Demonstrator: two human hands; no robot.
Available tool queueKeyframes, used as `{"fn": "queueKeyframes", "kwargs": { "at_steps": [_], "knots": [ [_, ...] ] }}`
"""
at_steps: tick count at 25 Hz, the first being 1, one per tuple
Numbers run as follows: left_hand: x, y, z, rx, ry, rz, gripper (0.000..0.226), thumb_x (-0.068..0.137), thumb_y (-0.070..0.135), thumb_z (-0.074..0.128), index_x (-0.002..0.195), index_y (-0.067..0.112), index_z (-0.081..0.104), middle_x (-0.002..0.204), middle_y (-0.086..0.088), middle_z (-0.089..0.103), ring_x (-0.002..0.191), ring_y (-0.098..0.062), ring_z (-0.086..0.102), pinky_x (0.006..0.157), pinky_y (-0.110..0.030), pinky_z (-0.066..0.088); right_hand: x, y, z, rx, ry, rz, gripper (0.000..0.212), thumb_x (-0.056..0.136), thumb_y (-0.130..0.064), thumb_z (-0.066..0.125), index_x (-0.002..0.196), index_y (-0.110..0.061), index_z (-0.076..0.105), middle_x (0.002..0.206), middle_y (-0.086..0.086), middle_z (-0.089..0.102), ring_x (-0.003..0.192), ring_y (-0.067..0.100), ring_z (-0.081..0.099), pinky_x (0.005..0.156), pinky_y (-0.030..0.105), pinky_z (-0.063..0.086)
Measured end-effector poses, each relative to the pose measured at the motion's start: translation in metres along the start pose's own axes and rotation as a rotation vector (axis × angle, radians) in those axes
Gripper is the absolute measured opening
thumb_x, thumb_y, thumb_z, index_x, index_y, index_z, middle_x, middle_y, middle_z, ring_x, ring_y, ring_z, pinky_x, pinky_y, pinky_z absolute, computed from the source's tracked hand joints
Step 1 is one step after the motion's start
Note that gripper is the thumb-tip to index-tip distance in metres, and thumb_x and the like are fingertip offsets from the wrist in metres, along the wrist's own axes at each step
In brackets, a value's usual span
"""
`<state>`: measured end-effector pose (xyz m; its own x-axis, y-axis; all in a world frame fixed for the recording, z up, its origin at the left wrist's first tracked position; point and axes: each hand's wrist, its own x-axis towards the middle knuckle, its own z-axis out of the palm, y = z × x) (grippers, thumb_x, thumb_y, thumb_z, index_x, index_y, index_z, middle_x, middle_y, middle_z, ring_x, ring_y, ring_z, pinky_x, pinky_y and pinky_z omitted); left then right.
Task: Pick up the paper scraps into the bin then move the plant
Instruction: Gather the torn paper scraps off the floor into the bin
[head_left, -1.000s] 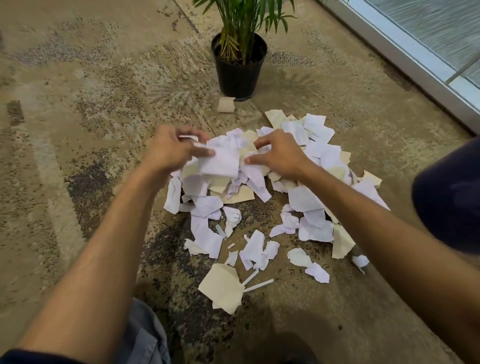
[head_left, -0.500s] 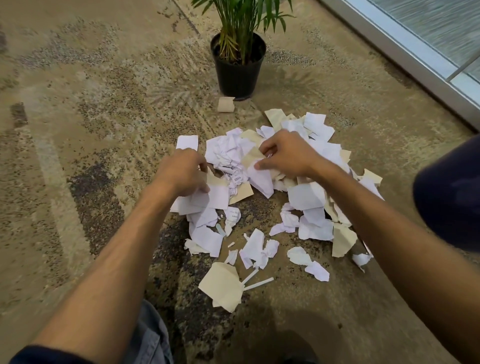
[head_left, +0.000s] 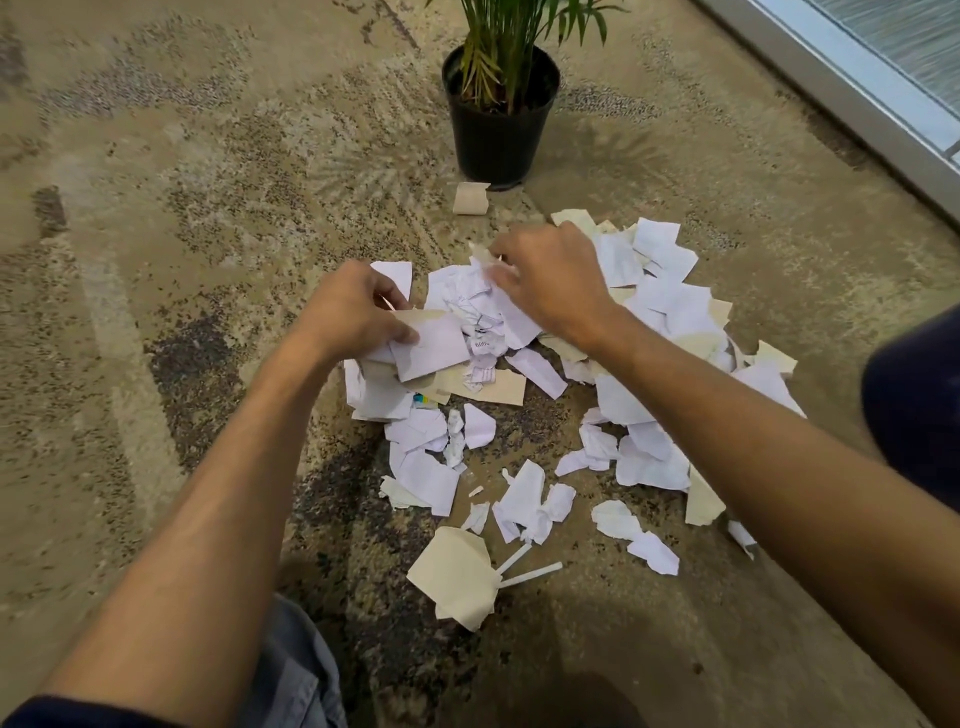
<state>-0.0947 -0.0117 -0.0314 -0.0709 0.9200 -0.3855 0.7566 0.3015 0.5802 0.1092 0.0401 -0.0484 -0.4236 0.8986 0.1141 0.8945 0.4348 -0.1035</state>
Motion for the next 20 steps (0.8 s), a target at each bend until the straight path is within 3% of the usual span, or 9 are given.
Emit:
{"fn": "queueKeyframes", "kwargs": {
  "at_steps": [3,5,9,12,14,16,18,20],
  "knots": [
    [0.003,-0.001,0.000,0.136,-0.060,-0.036,0.032,0.070,0.020,0.084,0.099,0.011,0.073,0.087,-0.004,0.066,0.069,-0.012,0.054,0.053,-0.022,0.037,-0.005,-0.005,0.013,-0.071,-0.118,-0.109,0.054,0.088,-0.064,0.052,0.109,-0.017,0.069,0.108,0.003,0.066,0.097,0.024,0.061,0.088,0.038,0.036],
    [0.002,-0.001,0.002,0.200,-0.101,-0.061,0.033,0.070,0.022,0.084,0.099,0.010,0.073,0.089,-0.003,0.066,0.068,-0.010,0.053,0.052,-0.023,0.036,-0.006,-0.009,0.017,-0.154,-0.152,-0.153,0.062,0.082,-0.070,0.055,0.112,-0.017,0.068,0.113,0.004,0.064,0.099,0.026,0.060,0.088,0.040,0.033],
    [0.000,0.001,0.003,0.263,-0.169,-0.063,0.026,0.072,0.022,0.083,0.093,0.008,0.075,0.079,-0.002,0.067,0.066,-0.013,0.057,0.051,-0.024,0.039,-0.003,-0.021,0.013,-0.193,-0.131,-0.192,0.042,0.089,-0.049,0.059,0.103,-0.010,0.067,0.105,0.011,0.065,0.093,0.031,0.062,0.088,0.040,0.036],
    [0.000,0.001,-0.004,0.184,-0.178,-0.058,0.018,0.070,0.022,0.084,0.078,0.008,0.075,0.076,-0.004,0.070,0.065,-0.015,0.057,0.058,-0.027,0.044,-0.006,-0.024,0.007,-0.169,-0.097,-0.200,0.025,0.094,-0.029,0.049,0.091,-0.010,0.066,0.091,0.010,0.067,0.083,0.031,0.061,0.075,0.036,0.033],
    [0.001,0.001,-0.010,0.069,-0.145,-0.072,0.016,0.068,0.019,0.085,0.074,0.009,0.075,0.075,-0.003,0.071,0.067,-0.017,0.061,0.064,-0.029,0.049,-0.012,-0.018,-0.001,-0.124,-0.055,-0.183,0.028,0.094,-0.028,0.044,0.083,-0.012,0.064,0.081,0.010,0.066,0.072,0.030,0.057,0.065,0.032,0.028],
    [0.002,0.000,-0.015,-0.023,-0.116,-0.075,0.013,0.068,0.016,0.085,0.071,0.010,0.074,0.075,-0.004,0.072,0.071,-0.019,0.064,0.070,-0.033,0.053,-0.019,-0.009,-0.010,0.013,0.038,-0.117,0.033,0.091,-0.033,0.046,0.077,-0.010,0.065,0.069,0.010,0.065,0.061,0.028,0.053,0.058,0.033,0.033],
    [0.002,0.000,-0.015,-0.033,-0.108,-0.057,0.011,0.069,0.015,0.084,0.071,0.009,0.074,0.077,-0.007,0.073,0.071,-0.020,0.065,0.071,-0.034,0.053,-0.027,-0.003,-0.015,0.137,0.072,-0.047,0.033,0.089,-0.036,0.051,0.082,-0.010,0.070,0.068,0.009,0.067,0.063,0.028,0.058,0.057,0.033,0.041],
    [0.001,0.001,-0.011,0.026,-0.108,-0.034,0.013,0.071,0.015,0.083,0.076,0.005,0.075,0.081,-0.012,0.073,0.069,-0.021,0.062,0.068,-0.033,0.050,-0.033,-0.006,-0.010,0.095,-0.046,-0.066,0.031,0.090,-0.036,0.052,0.091,-0.011,0.070,0.079,0.010,0.070,0.075,0.030,0.062,0.061,0.032,0.041]
  ]
}}
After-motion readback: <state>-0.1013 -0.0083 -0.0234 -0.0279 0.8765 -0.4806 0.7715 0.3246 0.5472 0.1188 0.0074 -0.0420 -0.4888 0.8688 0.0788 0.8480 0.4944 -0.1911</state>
